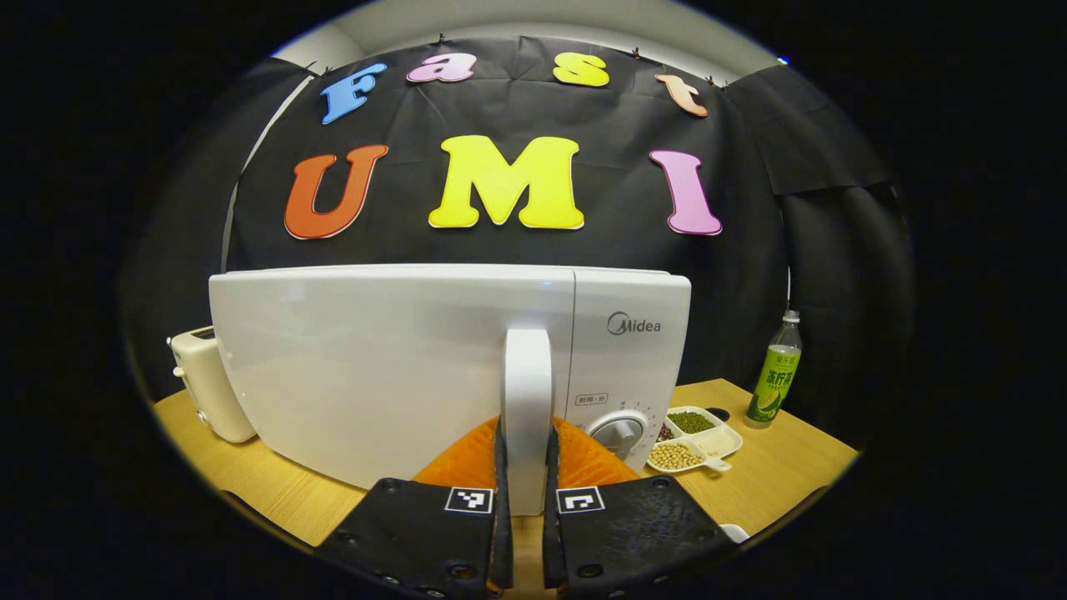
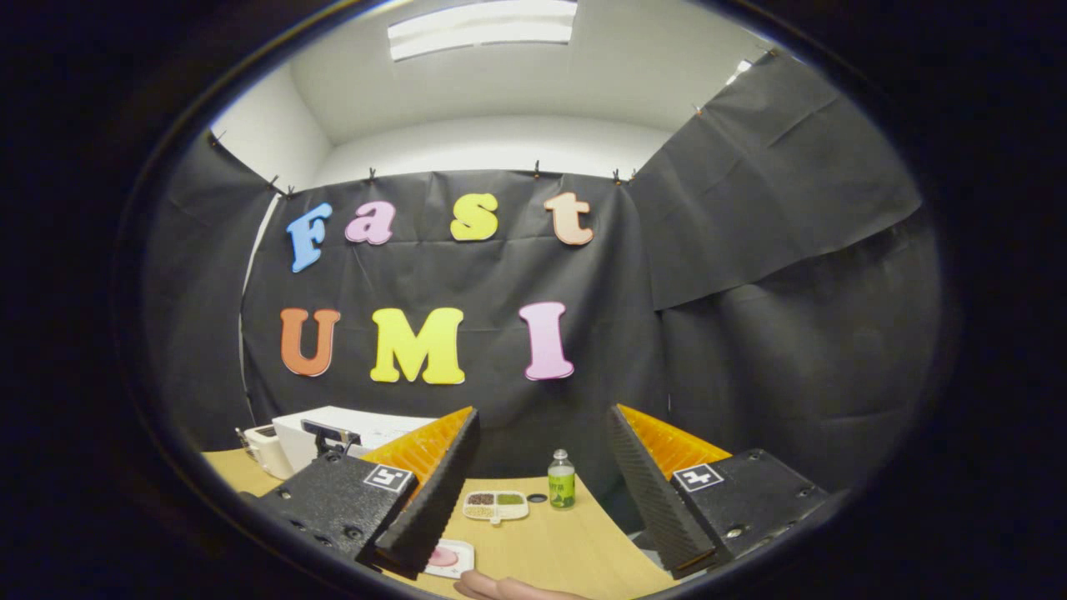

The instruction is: Open the microwave oven with the left hand, put the food in, and close the microwave oven.

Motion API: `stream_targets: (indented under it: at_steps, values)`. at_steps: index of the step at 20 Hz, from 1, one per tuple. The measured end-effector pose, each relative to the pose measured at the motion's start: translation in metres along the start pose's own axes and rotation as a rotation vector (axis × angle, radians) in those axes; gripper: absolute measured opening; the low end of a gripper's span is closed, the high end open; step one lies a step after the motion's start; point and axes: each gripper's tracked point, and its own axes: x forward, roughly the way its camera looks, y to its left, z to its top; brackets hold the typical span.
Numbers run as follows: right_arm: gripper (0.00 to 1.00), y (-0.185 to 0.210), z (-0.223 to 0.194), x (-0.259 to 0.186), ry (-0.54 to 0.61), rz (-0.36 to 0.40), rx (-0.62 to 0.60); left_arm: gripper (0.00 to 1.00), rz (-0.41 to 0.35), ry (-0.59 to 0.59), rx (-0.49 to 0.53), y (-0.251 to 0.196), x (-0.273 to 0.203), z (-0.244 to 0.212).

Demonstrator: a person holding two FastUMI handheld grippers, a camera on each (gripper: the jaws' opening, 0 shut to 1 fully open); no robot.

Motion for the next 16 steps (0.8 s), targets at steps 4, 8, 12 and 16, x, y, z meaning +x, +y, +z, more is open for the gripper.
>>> stream_targets:
  at_steps: [4, 8, 12, 16]
  values:
    - [0.98, -0.001, -0.010, 0.003, 0.034, -0.002, -0.004, 0.00, -0.006, -0.002, -0.008, -0.001, 0.004, -0.002]
    - [0.98, -0.006, -0.013, 0.002, 0.044, -0.010, -0.007, 0.00, -0.008, -0.022, -0.002, 0.003, -0.016, -0.002]
    - [0.98, -0.001, -0.017, -0.002, 0.055, -0.010, -0.011, 0.00, -0.087, -0.019, 0.009, 0.008, -0.057, -0.007]
    - [0.91, 0.012, -0.029, -0.015, 0.091, 0.003, -0.010, 0.00, -0.174, -0.029, 0.013, 0.027, -0.108, -0.014]
